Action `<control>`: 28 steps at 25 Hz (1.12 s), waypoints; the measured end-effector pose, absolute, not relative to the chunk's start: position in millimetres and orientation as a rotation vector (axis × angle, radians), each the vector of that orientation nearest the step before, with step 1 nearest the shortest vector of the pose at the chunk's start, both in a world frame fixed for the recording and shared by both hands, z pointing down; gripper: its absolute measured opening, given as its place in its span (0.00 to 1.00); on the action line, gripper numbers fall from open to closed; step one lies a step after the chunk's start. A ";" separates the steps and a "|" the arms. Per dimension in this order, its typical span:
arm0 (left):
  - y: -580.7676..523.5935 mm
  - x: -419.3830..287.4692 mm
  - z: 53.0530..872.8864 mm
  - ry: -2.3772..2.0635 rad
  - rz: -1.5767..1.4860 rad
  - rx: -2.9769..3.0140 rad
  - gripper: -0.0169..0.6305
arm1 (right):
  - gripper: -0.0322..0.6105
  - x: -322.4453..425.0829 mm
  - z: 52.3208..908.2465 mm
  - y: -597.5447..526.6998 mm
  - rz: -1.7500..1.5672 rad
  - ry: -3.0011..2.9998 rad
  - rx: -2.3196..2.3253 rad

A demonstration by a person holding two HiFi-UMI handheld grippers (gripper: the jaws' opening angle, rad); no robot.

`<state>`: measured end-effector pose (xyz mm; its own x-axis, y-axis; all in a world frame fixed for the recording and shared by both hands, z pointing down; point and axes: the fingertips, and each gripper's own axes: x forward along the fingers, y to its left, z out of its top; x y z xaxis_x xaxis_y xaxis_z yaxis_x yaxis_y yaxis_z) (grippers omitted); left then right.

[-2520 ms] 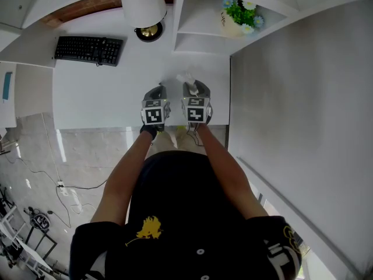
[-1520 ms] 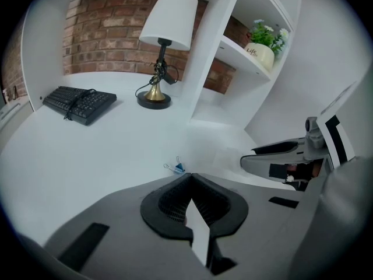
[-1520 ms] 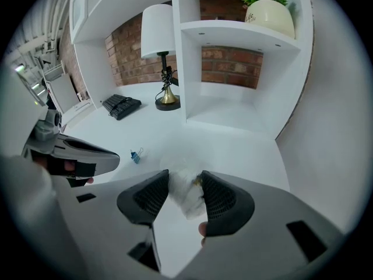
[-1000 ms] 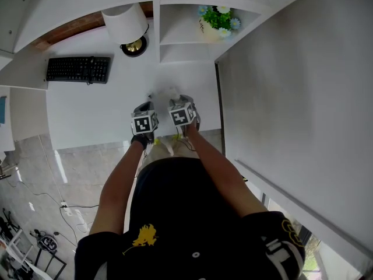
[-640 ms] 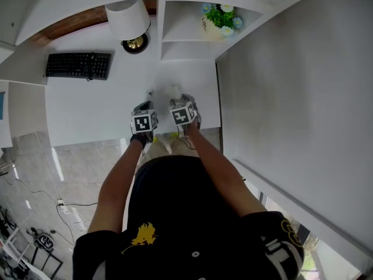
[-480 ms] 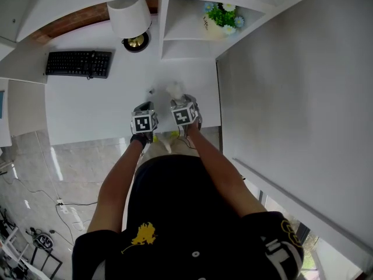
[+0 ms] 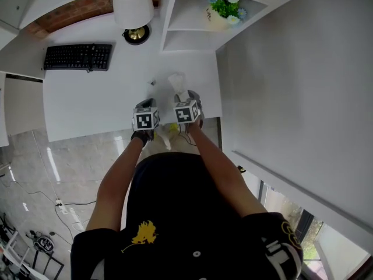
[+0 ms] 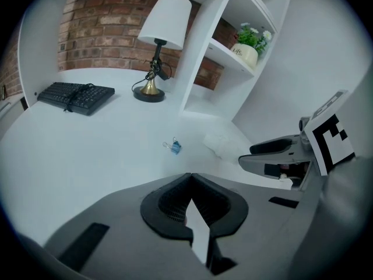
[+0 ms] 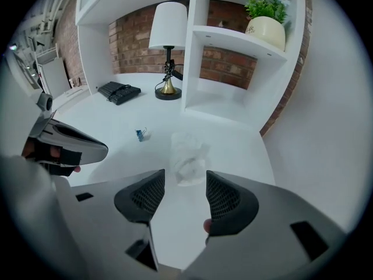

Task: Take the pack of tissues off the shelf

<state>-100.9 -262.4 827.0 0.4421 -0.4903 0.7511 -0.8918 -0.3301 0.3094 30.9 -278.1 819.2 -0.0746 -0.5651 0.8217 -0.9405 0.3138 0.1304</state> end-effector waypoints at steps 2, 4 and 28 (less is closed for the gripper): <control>-259.7 -102.7 825.9 -1.150 0.704 1.999 0.05 | 0.35 27.2 813.4 -272.5 0.573 -1.751 1.369; -255.6 -103.6 822.6 -1.141 0.701 2.022 0.05 | 0.28 25.8 805.0 -266.4 0.565 -1.751 1.380; -116.4 -62.0 674.2 -1.484 0.493 2.167 0.05 | 0.05 105.2 656.3 -151.7 0.484 -2.139 1.586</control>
